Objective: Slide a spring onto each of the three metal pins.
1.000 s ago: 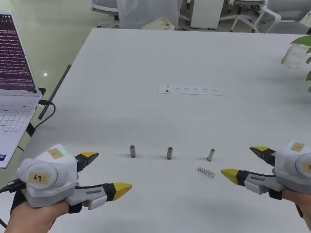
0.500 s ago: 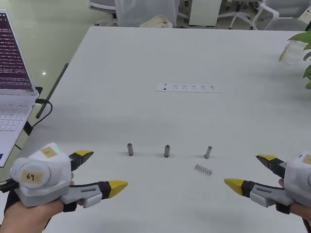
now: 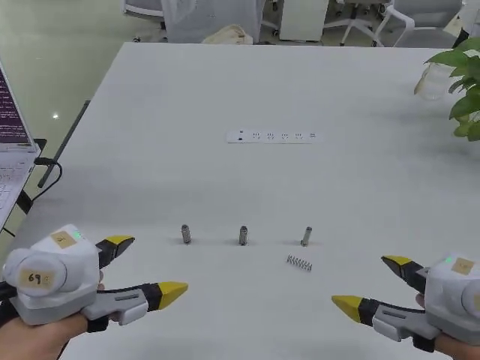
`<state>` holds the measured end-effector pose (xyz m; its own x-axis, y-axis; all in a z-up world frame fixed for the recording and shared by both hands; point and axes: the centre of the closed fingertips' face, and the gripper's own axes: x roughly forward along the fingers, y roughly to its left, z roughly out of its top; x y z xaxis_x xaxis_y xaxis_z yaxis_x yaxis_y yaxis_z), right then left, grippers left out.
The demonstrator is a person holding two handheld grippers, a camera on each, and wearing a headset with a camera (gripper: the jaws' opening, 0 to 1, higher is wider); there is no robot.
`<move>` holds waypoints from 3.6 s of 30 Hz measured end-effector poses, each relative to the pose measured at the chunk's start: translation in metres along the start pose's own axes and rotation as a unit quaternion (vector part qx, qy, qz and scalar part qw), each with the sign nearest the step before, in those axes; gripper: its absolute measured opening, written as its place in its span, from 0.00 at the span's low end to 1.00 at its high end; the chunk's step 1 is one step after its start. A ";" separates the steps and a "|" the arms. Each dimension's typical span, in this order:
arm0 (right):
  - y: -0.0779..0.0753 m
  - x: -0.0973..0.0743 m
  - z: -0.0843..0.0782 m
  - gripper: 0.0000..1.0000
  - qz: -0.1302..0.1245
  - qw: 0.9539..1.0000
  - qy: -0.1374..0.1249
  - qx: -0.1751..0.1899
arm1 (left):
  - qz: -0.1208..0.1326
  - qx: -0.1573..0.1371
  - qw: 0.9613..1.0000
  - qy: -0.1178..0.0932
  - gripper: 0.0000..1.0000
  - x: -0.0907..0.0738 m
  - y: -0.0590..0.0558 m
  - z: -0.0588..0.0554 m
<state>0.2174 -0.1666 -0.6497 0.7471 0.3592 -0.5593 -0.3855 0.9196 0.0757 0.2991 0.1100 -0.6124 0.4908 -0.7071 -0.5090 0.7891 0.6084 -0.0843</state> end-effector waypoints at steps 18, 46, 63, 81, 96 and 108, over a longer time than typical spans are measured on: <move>-0.004 -0.007 0.006 0.72 0.006 1.000 -0.004 0.002 | -0.028 0.031 0.999 0.014 0.71 0.023 -0.017 0.012; -0.006 -0.010 0.002 0.72 0.015 1.000 0.010 0.003 | -0.143 0.138 0.978 0.064 0.71 0.102 -0.070 0.027; -0.005 -0.014 -0.001 0.71 0.015 1.000 0.018 0.007 | -0.207 0.180 0.958 0.088 0.68 0.154 -0.108 0.020; -0.004 -0.018 -0.010 0.70 0.020 0.999 0.033 0.010 | -0.244 0.193 0.944 0.113 0.60 0.212 -0.130 0.008; -0.006 -0.013 -0.010 0.70 0.027 0.999 0.038 0.008 | -0.252 0.204 0.933 0.156 0.57 0.243 -0.129 -0.024; -0.008 -0.012 -0.011 0.71 0.033 0.998 0.044 0.009 | -0.271 0.200 0.924 0.181 0.50 0.267 -0.135 -0.045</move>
<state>0.2058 -0.1802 -0.6530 0.6703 0.4039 -0.6226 -0.4215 0.8977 0.1285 0.3068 -0.1451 -0.7754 -0.1149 -0.6588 -0.7435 0.9917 -0.0324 -0.1246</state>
